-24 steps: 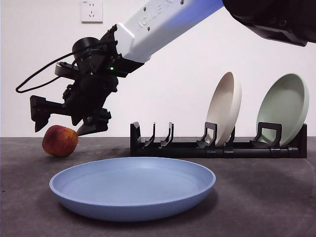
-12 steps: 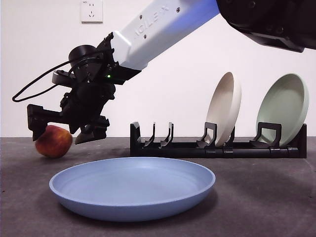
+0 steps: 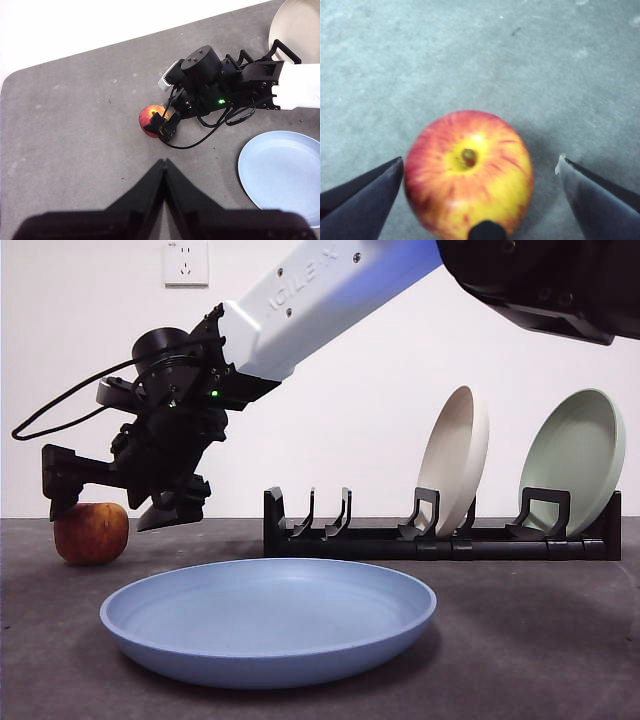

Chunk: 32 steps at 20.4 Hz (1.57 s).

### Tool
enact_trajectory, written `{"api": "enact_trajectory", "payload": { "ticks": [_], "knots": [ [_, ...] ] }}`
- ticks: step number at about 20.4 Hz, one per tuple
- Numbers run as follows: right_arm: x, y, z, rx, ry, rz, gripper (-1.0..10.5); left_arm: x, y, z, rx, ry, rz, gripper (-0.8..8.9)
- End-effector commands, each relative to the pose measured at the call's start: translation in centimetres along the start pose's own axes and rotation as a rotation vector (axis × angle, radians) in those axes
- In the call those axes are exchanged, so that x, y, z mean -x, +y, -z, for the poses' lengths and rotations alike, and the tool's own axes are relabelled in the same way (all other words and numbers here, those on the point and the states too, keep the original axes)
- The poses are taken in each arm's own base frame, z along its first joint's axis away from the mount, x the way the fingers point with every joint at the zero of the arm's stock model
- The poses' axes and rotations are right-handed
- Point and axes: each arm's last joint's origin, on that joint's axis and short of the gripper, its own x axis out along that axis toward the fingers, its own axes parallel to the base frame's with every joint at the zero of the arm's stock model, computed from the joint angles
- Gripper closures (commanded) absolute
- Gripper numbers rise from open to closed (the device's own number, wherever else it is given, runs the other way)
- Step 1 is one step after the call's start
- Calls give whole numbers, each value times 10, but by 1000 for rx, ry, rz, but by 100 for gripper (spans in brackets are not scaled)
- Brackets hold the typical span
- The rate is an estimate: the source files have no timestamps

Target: Take the blue plate from the plate rack,put the plate on the table,take the apple from the table,put the apple in the plate

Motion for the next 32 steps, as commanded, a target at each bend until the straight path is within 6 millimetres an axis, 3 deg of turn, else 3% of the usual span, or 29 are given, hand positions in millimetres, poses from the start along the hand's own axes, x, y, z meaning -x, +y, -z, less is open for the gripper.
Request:
{"api": "enact_trajectory", "payload": {
  "ticks": [1,8,14,22,26,32],
  "knots": [
    [-8,6,10,-5,20,-16,457,0,0,0,-9,-1,-10,822],
    [-9,13,12,4,28,2,783,0,0,0,-20,-1,-9,822],
    [-2,15,4,4,29,10,793,0,0,0,-31,-1,-9,822],
    [85,28,-45,121,247,37,890,0,0,0,-31,-1,-10,822],
    [123,34,-56,209,358,20,930,0,0,1,-31,0,-9,822],
    [187,45,-83,202,363,-41,950,0,0,1,-35,-1,-10,822]
  ]
}}
